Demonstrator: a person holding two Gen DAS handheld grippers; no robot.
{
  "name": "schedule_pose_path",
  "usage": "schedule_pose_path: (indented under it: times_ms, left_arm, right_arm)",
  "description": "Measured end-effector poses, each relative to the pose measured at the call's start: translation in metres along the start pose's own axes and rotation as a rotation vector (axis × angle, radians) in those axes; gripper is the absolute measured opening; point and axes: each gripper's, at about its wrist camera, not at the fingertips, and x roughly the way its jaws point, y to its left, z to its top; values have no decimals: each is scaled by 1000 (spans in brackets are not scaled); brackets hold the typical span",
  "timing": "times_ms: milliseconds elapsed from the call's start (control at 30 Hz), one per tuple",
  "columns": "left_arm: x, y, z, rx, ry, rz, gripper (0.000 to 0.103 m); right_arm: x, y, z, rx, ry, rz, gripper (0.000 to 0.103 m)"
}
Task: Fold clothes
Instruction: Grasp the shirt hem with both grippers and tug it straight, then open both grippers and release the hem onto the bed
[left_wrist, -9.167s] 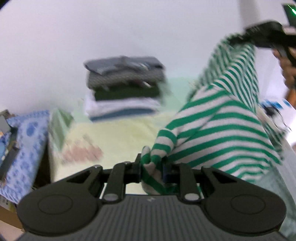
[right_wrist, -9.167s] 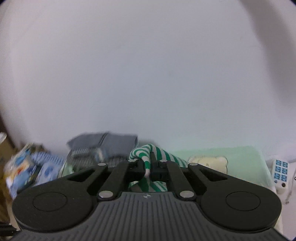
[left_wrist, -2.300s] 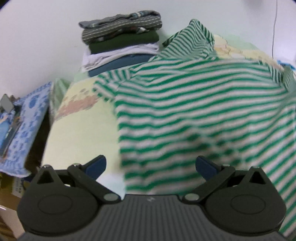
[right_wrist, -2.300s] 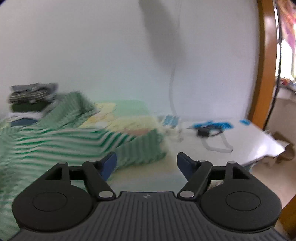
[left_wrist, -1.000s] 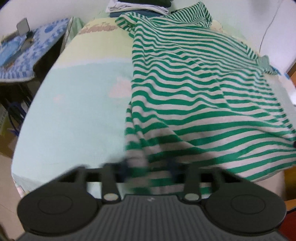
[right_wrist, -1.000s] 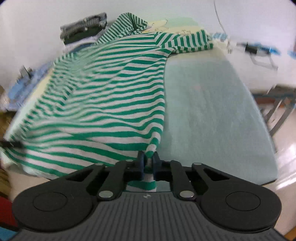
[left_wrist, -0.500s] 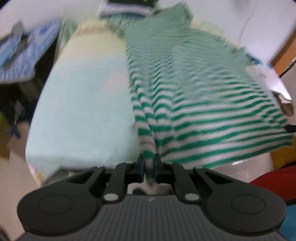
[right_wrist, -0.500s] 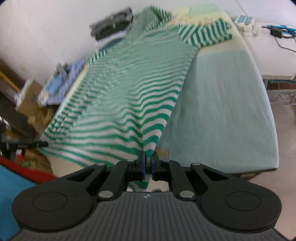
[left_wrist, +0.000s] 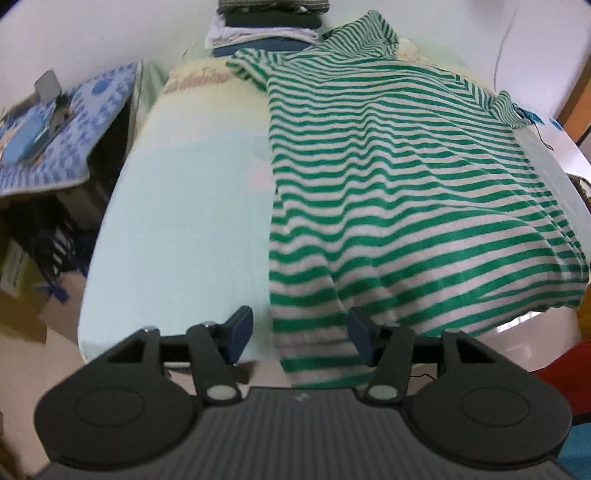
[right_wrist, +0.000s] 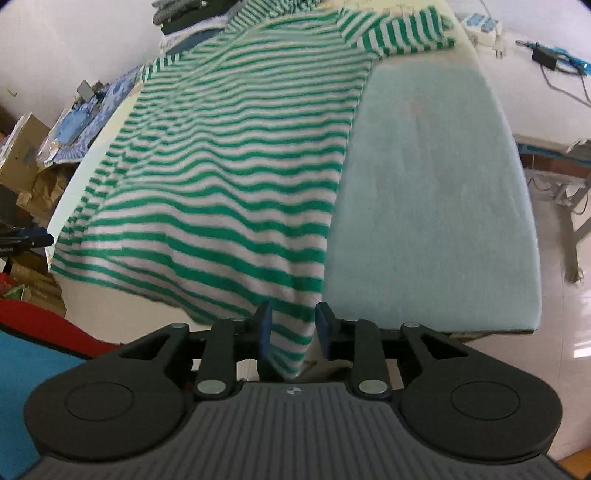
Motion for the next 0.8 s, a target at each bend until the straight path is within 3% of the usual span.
schedule_pose_path:
  times_ms: [133, 300, 400, 433, 467, 500, 567, 800]
  left_arm:
    - [16, -2, 3, 7, 29, -11, 64]
    - [36, -4, 8, 15, 65, -24, 31]
    - [44, -6, 9, 22, 76, -28, 23]
    - [44, -7, 8, 30, 77, -22, 20]
    - [43, -8, 7, 47, 82, -4, 9]
    - [42, -10, 6, 64, 88, 15, 6]
    - [39, -10, 0, 104, 114, 59, 6]
    - [32, -4, -4, 120, 146, 41, 5]
  right_arm:
    - [7, 1, 6, 33, -49, -23, 31]
    - [20, 9, 10, 48, -99, -55, 31]
    - [26, 9, 10, 58, -117, -86, 29]
    - [26, 11, 10, 49, -129, -107, 22]
    - [27, 14, 11, 30, -130, -125, 8]
    - [27, 15, 13, 14, -127, -141, 2]
    - [24, 18, 15, -10, -127, -173, 2]
    - [17, 16, 21, -26, -108, -274, 2]
